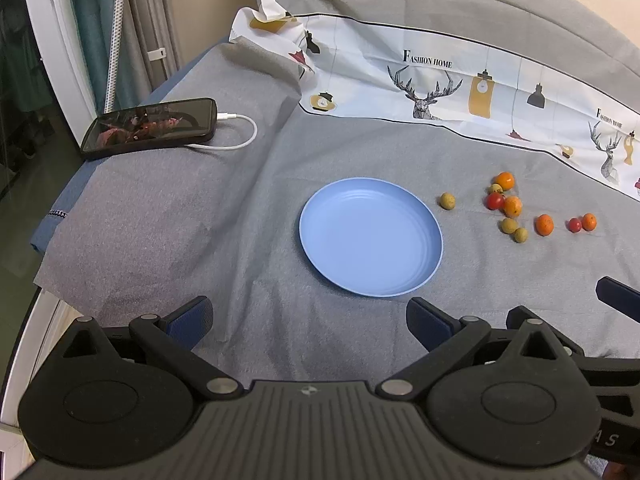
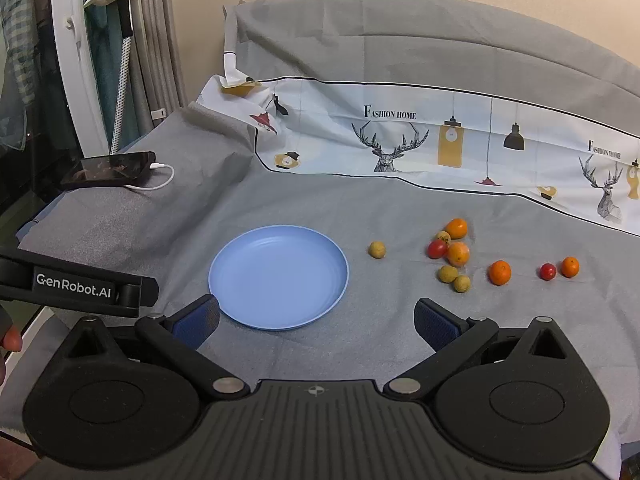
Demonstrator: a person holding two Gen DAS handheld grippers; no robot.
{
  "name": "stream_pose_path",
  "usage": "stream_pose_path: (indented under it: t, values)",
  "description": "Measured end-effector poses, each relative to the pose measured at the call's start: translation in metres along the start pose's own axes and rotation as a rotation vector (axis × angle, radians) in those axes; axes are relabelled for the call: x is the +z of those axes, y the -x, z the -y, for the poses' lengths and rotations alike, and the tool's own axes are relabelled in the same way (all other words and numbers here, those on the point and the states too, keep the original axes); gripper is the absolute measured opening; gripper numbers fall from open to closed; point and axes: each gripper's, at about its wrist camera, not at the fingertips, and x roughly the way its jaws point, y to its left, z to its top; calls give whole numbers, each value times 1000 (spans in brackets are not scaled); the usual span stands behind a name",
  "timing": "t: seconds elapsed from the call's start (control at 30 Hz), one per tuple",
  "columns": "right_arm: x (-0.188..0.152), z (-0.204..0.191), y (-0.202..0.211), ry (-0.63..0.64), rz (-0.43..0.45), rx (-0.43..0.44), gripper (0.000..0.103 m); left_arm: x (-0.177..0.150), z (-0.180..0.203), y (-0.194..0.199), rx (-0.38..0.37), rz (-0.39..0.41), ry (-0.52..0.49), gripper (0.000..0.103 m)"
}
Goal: Organize fruits
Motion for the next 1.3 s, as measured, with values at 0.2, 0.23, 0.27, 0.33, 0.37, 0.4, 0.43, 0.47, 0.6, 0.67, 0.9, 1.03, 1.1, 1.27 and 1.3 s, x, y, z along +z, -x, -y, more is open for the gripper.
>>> stream_pose_path:
  t: [0.2, 0.23, 0.27, 0.33, 0.37, 0.4, 0.43, 0.47, 0.6, 0.67, 0.9, 1.03, 1.1, 1.27, 1.3]
  values:
    - [-2, -1, -1, -3, -4, 0, 103, -2, -1, -1, 2, -4, 0, 103]
    - [-1, -1, -1, -3, -4, 0, 103, -2, -1, -1, 1, -4, 0, 103]
    - [-1, -1, -1, -3, -5, 0, 103, -2, -1, -1, 1, -4, 0, 103]
    - [-1, -1, -1, -4, -5, 0, 103, -2, -1, -2, 2, -5, -2, 103]
    - [-1, -1, -1, -4, -5, 0, 103, -2, -1, -1, 2, -5, -3, 103]
    - [-1, -1, -1, -4, -5, 1, 103, -2, -1, -1, 2, -5, -3, 103]
    - [-1, -1, -1, -4, -5, 0, 103, -2, -1, -1, 2, -6, -3, 103]
    - [-1, -1, -1, -4, -6, 1, 103, -2, -1, -1, 2, -6, -3, 103]
    - [-2, -1, -1, -6, -6, 0, 103, -2, -1, -1, 2, -6, -2, 103]
    - [-3, -1, -1, -6, -7, 0, 103, -2, -1, -1, 2, -5, -3, 103]
    - [-3, -1, -2, -7, -8, 2, 103, -2, 0, -2, 2, -8, -4, 103]
    - [-4, -2, -2, -8, -9, 2, 103, -3, 0, -2, 2, -9, -5, 103]
    - [-4, -3, -2, -9, -10, 2, 103, -4, 0, -2, 4, -12, -6, 103]
    - [-6, -3, -2, -19, -7, 0, 103, -4, 1, -3, 11, -20, -14, 103]
    - [-6, -2, -2, -23, -6, -1, 103, -3, 2, -3, 13, -22, -17, 103]
